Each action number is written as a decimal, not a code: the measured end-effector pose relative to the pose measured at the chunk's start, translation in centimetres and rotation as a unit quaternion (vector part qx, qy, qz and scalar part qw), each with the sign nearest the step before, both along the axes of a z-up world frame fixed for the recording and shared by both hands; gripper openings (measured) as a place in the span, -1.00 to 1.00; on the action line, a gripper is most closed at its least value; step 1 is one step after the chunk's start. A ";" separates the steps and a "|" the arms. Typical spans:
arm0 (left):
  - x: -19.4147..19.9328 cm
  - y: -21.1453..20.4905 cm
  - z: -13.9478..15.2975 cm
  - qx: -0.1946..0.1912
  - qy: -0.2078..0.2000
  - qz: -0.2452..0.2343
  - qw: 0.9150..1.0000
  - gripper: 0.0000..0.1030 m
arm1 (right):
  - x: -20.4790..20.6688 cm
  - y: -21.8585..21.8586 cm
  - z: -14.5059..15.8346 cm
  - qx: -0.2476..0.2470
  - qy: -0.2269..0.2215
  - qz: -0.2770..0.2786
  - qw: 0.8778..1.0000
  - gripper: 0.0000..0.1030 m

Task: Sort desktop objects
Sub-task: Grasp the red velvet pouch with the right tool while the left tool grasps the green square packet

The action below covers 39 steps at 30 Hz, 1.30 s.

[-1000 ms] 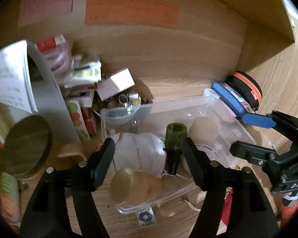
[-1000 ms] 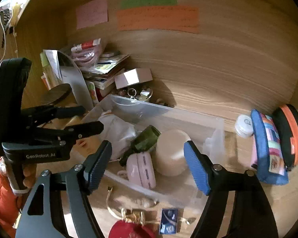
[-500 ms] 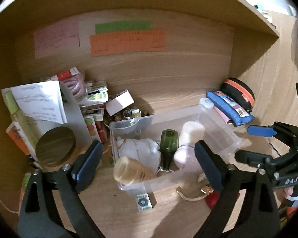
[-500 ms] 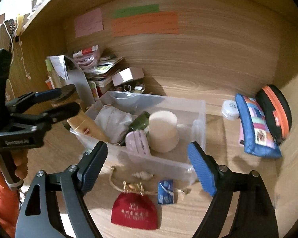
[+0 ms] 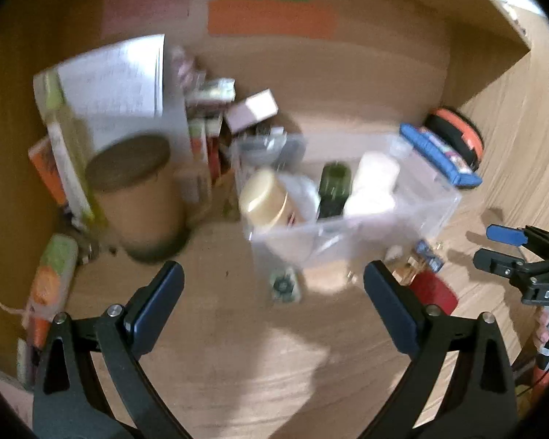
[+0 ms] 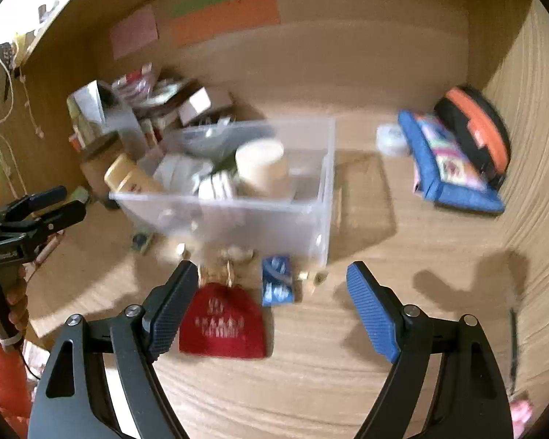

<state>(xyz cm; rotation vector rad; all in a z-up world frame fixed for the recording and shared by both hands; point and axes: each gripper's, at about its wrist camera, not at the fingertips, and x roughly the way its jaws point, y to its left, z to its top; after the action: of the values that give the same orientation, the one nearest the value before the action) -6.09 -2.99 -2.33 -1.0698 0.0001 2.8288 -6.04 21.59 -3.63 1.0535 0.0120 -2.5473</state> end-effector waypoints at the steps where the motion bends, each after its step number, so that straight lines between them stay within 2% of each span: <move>1: 0.0 -0.1 -0.6 0.000 -0.009 0.000 1.000 0.93 | 0.1 -0.2 -0.5 -0.001 -0.009 0.005 1.000 0.58; 5: -0.7 0.1 -3.2 -0.007 -0.053 -0.006 0.999 0.93 | 0.2 -1.5 -2.8 -0.022 -0.052 0.048 0.997 0.58; 10: -0.6 0.2 -4.9 0.007 -0.081 -0.024 0.996 0.93 | 0.1 -3.8 -4.7 0.012 -0.072 0.067 0.995 0.58; 17: -0.4 0.9 -5.2 0.004 -0.083 -0.039 0.996 0.93 | -0.2 -5.8 -5.1 0.050 -0.069 0.082 0.993 0.57; 21: -1.6 0.7 -5.6 0.025 -0.110 -0.051 0.992 0.93 | -0.4 -6.7 -5.5 0.067 -0.065 0.087 0.992 0.52; 26: -2.6 0.6 -5.4 0.007 -0.107 -0.043 0.993 0.93 | -0.6 -7.4 -5.6 0.090 -0.055 0.090 0.990 0.42; 30: -3.1 0.7 -5.3 0.005 -0.106 -0.039 0.994 0.93 | -0.9 -7.6 -5.6 0.098 -0.050 0.094 0.990 0.25; 34: -3.3 1.0 -5.3 0.001 -0.099 -0.041 0.994 0.91 | -0.9 -7.8 -5.5 0.100 -0.046 0.101 0.989 -0.01; 35: -3.4 1.0 -5.2 -0.002 -0.096 -0.041 0.995 0.86 | -1.0 -7.7 -5.4 0.097 -0.046 0.102 0.989 -0.05; 37: -3.6 1.1 -5.3 -0.004 -0.097 -0.043 0.994 0.72 | -1.1 -7.6 -5.4 0.094 -0.048 0.101 0.989 -0.30; 39: -3.9 1.2 -5.5 -0.006 -0.104 -0.045 0.993 0.61 | -1.4 -7.3 -5.4 0.082 -0.051 0.102 0.990 -0.42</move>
<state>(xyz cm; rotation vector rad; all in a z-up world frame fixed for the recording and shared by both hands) -10.02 -1.80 -7.84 -1.3275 0.0461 2.6278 -7.41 14.31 -9.00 1.1779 0.2917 -2.3383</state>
